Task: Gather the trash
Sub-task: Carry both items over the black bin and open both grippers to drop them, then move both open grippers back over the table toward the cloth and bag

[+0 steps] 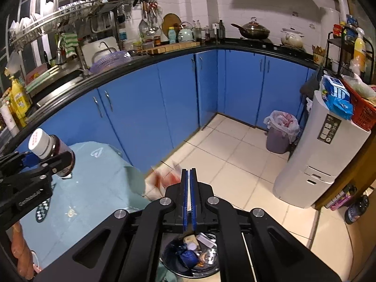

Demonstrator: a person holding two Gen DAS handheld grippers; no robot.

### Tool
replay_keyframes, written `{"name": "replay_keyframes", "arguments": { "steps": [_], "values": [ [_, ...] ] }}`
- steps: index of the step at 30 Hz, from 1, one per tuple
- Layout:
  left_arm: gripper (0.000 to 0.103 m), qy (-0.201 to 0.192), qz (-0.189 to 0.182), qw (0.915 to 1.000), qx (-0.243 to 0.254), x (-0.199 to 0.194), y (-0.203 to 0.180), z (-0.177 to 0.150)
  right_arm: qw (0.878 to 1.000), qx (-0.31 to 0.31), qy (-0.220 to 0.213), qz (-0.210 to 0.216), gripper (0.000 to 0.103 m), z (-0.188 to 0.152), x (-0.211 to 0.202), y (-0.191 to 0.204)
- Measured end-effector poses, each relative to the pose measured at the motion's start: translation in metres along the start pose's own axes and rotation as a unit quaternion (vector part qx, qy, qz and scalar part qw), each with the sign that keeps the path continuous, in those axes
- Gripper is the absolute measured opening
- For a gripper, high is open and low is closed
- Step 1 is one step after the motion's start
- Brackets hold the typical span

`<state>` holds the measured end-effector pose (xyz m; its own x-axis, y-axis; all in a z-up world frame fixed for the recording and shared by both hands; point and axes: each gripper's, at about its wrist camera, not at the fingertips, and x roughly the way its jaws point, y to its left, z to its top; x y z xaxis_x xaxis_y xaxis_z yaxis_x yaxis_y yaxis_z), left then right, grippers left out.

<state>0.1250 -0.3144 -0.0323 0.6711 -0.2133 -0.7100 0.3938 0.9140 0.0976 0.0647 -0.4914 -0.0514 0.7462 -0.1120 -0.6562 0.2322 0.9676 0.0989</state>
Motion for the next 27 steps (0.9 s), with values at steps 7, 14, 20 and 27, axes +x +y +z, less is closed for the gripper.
{"name": "replay_keyframes", "arguments": {
  "steps": [7, 14, 20, 27],
  "values": [
    [0.047, 0.002, -0.009, 0.9998, 0.017, 0.003, -0.021, 0.004, 0.999, 0.007, -0.022, -0.036, 0.074, -0.002, -0.005, -0.016],
    [0.047, 0.002, -0.025, 0.9988, 0.043, 0.004, -0.048, 0.006, 0.997, 0.031, -0.021, -0.066, 0.078, -0.003, -0.004, -0.042],
    [0.047, 0.002, -0.039, 0.9974, 0.061, 0.007, -0.071, 0.010, 0.995, 0.042, -0.024, -0.084, 0.085, -0.003, -0.006, -0.060],
    [0.047, 0.003, -0.054, 0.9952, 0.081, 0.009, -0.097, 0.015, 0.993, 0.062, -0.023, -0.097, 0.088, -0.001, -0.005, -0.082]
  ]
}}
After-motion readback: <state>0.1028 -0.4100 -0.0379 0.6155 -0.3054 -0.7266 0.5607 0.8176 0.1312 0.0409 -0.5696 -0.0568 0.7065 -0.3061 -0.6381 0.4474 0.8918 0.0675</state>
